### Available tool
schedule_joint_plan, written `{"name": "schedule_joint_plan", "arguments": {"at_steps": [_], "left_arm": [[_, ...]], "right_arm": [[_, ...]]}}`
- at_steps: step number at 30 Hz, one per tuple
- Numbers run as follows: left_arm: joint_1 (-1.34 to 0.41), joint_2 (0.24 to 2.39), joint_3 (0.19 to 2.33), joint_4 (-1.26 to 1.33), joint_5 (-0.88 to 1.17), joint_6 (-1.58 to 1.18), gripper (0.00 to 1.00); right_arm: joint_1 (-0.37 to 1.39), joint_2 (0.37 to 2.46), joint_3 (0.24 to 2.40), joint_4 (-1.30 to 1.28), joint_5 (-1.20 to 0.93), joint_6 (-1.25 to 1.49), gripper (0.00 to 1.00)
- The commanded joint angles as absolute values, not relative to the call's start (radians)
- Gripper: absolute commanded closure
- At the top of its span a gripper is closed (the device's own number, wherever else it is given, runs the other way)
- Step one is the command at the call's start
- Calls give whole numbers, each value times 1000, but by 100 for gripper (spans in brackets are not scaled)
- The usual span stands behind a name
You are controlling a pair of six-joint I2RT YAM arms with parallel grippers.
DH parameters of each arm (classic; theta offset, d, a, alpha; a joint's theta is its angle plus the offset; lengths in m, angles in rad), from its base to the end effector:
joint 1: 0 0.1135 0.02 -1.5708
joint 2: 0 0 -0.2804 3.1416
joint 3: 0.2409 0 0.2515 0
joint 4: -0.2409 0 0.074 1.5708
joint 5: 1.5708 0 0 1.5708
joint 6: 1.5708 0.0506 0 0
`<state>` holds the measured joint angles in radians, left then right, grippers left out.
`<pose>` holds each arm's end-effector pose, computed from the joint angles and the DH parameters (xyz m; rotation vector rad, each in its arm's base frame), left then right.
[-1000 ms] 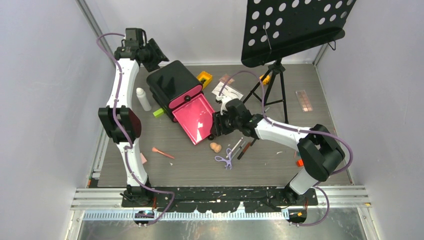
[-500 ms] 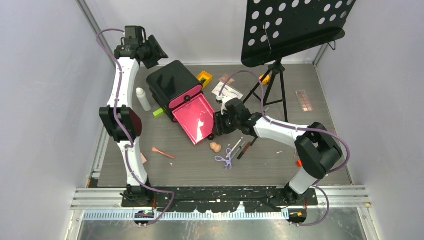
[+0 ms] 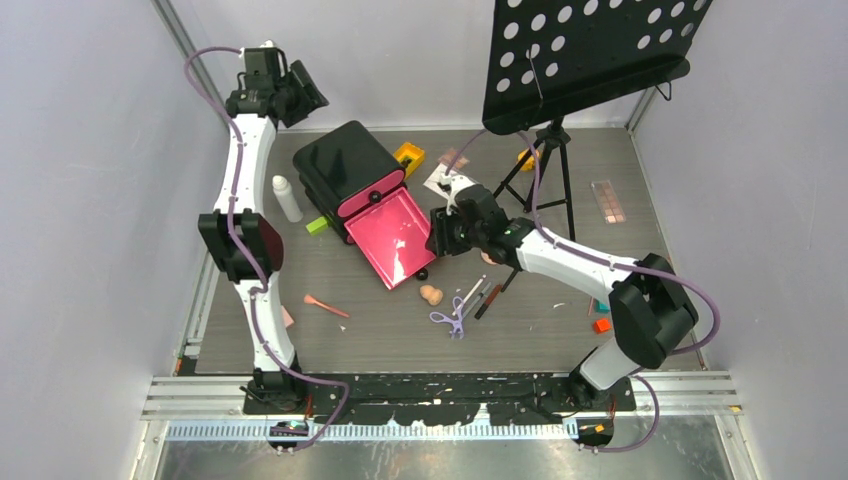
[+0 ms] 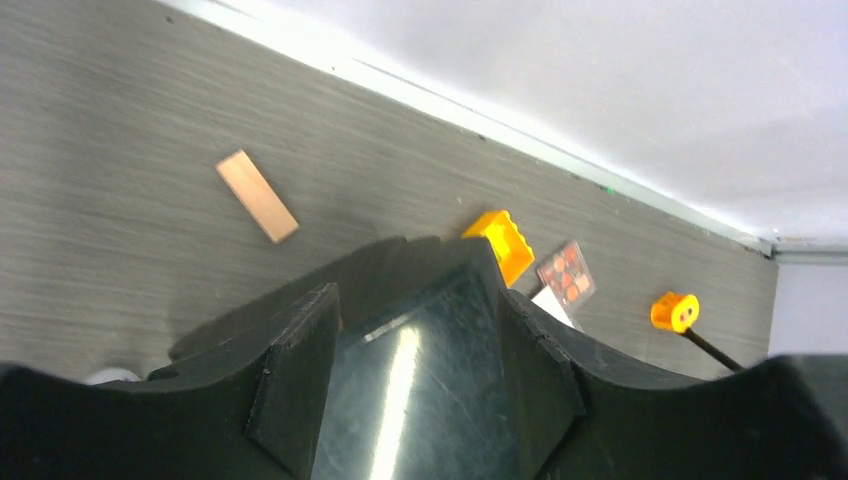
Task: Organize the makeup
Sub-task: Open the drawer in the storage box.
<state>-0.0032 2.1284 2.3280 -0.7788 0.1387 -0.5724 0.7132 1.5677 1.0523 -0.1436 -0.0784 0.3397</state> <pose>0.4997 -0.0086 0.3907 -0.5339 2.1169 -0.4802 0.2694 0.2383 0.2495 -0.4725 2.2615 0.6474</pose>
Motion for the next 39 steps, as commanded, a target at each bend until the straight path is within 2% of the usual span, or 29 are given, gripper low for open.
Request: {"name": "schedule_joint_plan", "arguments": {"at_steps": [1, 6, 9, 15, 22, 27, 32, 39], "left_arm": [[35, 2168, 2385, -681, 94, -531, 39], [43, 2195, 2389, -605, 88, -533, 39], [44, 2207, 2389, -576, 96, -524, 39], [43, 2222, 2383, -538, 109, -492, 38], [43, 2227, 2381, -512, 125, -461, 38], [43, 2233, 2371, -490, 128, -441, 38], [44, 2235, 2358, -476, 127, -420, 38], [44, 2242, 2346, -457, 127, -428, 38]], "right_arm": [[709, 1497, 1009, -117, -87, 348, 50], [709, 1481, 966, -110, -105, 340, 49], [710, 1480, 949, -99, -104, 348, 53], [710, 1513, 947, -99, -48, 404, 54], [709, 1547, 1073, -213, 61, 691, 47], [710, 1572, 1180, -395, 177, 944, 47], [711, 1601, 1272, -561, 231, 1072, 48], [726, 1631, 1244, -573, 249, 1312, 50]]}}
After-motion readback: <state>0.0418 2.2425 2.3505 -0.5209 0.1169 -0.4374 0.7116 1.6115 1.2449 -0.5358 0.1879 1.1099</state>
